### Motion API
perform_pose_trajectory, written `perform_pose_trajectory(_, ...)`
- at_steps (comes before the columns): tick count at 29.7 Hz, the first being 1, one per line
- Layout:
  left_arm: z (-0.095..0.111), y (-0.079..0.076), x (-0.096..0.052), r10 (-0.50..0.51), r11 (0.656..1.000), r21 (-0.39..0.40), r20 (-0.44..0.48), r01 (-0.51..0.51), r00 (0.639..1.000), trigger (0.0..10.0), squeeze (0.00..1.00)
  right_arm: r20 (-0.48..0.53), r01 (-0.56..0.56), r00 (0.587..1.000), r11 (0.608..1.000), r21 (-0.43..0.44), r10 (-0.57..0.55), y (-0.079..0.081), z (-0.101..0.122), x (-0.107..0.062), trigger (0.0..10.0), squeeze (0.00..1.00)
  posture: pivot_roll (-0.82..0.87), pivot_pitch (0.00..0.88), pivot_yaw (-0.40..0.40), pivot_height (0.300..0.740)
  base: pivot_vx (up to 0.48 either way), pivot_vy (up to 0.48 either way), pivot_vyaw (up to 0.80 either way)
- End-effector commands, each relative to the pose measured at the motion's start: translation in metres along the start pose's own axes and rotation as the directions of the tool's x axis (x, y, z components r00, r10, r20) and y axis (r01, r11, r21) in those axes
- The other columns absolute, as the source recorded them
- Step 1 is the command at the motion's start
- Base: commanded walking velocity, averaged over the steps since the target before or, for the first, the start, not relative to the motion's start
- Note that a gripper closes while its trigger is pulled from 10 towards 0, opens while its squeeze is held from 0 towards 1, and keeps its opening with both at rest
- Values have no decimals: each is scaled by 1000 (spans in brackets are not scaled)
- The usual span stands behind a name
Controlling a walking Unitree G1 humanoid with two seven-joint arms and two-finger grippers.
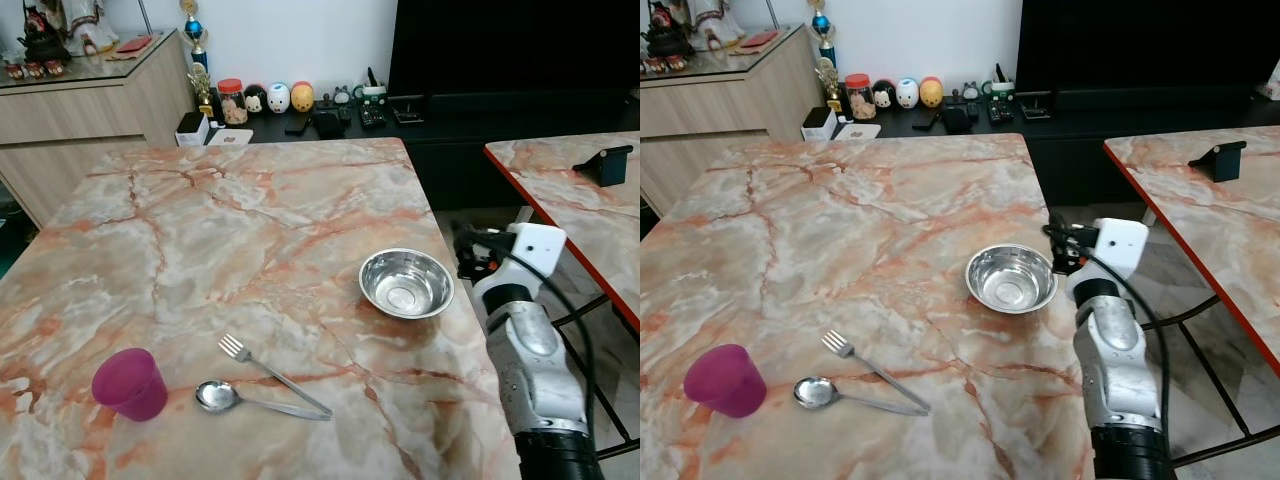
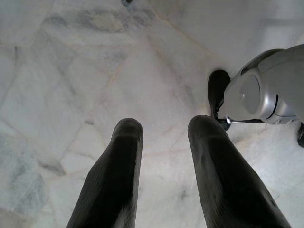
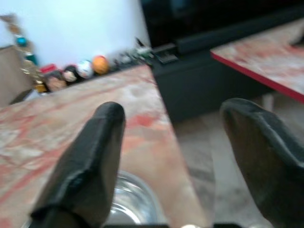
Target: Setting the table
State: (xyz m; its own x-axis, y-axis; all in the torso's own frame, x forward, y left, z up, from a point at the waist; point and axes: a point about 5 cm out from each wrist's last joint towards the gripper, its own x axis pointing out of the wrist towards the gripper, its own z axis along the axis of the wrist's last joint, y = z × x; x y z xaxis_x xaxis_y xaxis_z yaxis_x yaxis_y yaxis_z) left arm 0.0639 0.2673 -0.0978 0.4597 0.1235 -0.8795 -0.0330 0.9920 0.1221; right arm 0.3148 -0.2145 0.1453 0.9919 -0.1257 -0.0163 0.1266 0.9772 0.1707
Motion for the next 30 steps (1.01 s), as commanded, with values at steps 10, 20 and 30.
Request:
perform_pose_trajectory(10, 6, 3, 1, -6, 1000, 23, 7, 6, 1000, 10000, 0, -284, 11, 959, 993, 114, 22, -7, -16, -1, 10000, 0, -77, 0, 63, 740, 0, 0, 0)
perform_pose_trajectory(20, 4, 3, 0, -13, 1000, 21, 24, 13, 1000, 10000, 0, -396, -109, 903, 979, 171, 170, 10, -28, -4, 10000, 0, -71, 0, 62, 740, 0, 0, 0)
perform_pose_trajectory(30, 1, 3, -1, -12, 1000, 23, 17, 12, 1000, 10000, 0, -424, -97, 890, 978, 187, 169, 9, -32, -5, 10000, 0, -76, 0, 67, 740, 0, 0, 0)
